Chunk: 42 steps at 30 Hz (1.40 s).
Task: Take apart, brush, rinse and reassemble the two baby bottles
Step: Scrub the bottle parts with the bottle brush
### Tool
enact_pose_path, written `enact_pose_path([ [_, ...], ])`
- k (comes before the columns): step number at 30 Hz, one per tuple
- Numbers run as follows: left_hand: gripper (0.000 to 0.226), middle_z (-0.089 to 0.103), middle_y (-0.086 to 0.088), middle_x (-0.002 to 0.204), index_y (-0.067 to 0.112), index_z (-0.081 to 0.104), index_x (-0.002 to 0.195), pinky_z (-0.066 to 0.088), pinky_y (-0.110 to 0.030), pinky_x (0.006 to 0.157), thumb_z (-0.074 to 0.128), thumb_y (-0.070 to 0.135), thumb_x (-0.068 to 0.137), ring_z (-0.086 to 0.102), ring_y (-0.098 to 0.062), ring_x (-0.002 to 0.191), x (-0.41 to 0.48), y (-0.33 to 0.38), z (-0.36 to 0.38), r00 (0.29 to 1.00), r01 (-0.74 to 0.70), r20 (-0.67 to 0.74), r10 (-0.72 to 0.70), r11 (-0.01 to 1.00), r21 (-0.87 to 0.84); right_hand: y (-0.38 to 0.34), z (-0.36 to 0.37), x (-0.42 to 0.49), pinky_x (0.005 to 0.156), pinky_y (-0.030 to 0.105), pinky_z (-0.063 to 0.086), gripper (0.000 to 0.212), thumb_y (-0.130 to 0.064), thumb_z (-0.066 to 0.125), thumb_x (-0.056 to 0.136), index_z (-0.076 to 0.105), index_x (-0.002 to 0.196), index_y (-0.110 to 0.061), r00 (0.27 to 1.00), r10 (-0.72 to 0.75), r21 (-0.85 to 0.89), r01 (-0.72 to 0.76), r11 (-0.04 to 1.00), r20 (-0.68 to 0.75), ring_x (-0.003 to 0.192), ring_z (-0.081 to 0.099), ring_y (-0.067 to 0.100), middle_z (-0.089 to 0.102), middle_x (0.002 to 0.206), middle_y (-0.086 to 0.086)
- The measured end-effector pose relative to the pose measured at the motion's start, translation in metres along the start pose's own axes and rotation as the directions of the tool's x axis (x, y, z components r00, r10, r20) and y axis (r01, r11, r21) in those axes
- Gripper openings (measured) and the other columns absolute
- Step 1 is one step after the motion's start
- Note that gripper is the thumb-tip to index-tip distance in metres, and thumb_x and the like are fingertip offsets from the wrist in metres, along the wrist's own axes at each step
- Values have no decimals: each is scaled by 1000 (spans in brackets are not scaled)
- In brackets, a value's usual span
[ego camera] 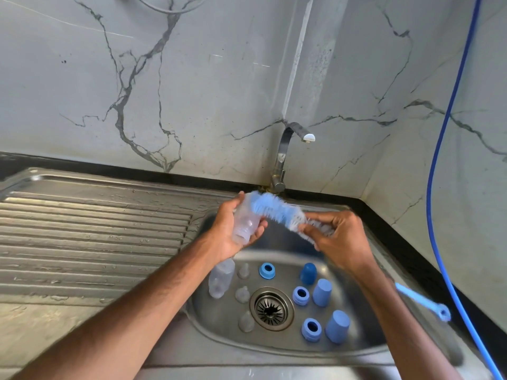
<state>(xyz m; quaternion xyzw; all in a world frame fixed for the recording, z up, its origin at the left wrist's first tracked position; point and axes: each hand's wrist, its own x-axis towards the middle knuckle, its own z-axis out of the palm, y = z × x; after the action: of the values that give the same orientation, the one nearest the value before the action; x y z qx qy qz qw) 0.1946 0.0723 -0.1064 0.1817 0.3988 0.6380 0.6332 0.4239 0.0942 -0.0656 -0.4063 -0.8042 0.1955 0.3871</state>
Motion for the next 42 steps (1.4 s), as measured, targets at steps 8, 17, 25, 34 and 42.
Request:
enact_pose_path([
  [8, 56, 74, -21, 91, -3, 61, 127, 53, -29, 51, 52, 47, 102, 65, -21, 59, 5, 4, -2, 999, 26, -41, -28, 999, -44, 6, -3, -11, 43, 19, 49, 34, -16, 83, 87, 76, 102, -47, 996, -67, 30, 69, 997, -65, 46, 58, 1, 74, 74, -25],
  [17, 46, 72, -23, 101, -2, 67, 120, 54, -29, 51, 46, 36, 104, 65, -23, 63, -2, -7, 9, 999, 36, 10, -37, 998, 58, 3, 18, -1, 56, 31, 58, 27, -18, 79, 92, 78, 110, -38, 999, -14, 101, 17, 995, -32, 57, 66, 3, 77, 79, -20],
  [25, 53, 75, -18, 87, -2, 67, 118, 59, -30, 54, 54, 47, 101, 72, -25, 70, -4, 0, 2, 998, 13, 59, -11, 1000, -28, 2, 13, -13, 67, 23, 61, 32, -13, 77, 92, 76, 110, -40, 975, -112, 149, 84, 985, 194, 78, 75, 1, 79, 95, -21],
  [34, 60, 71, -14, 97, 1, 67, 121, 57, -34, 69, 56, 54, 97, 68, -23, 80, -9, 0, 3, 984, 49, 171, -49, 999, 4, 1, 13, -14, 61, 17, 56, 30, -12, 76, 92, 77, 109, -37, 963, -121, 201, 72, 977, 242, 75, 75, 5, 79, 94, -19],
  [42, 52, 68, -16, 95, -2, 64, 125, 53, -31, 58, 54, 44, 101, 60, -21, 72, -12, -9, 14, 964, 114, 243, -108, 993, -9, 0, 7, 7, 64, 12, 55, 23, -14, 79, 90, 80, 111, -24, 995, 6, 165, 11, 986, -101, 78, 72, -6, 77, 93, -20],
])
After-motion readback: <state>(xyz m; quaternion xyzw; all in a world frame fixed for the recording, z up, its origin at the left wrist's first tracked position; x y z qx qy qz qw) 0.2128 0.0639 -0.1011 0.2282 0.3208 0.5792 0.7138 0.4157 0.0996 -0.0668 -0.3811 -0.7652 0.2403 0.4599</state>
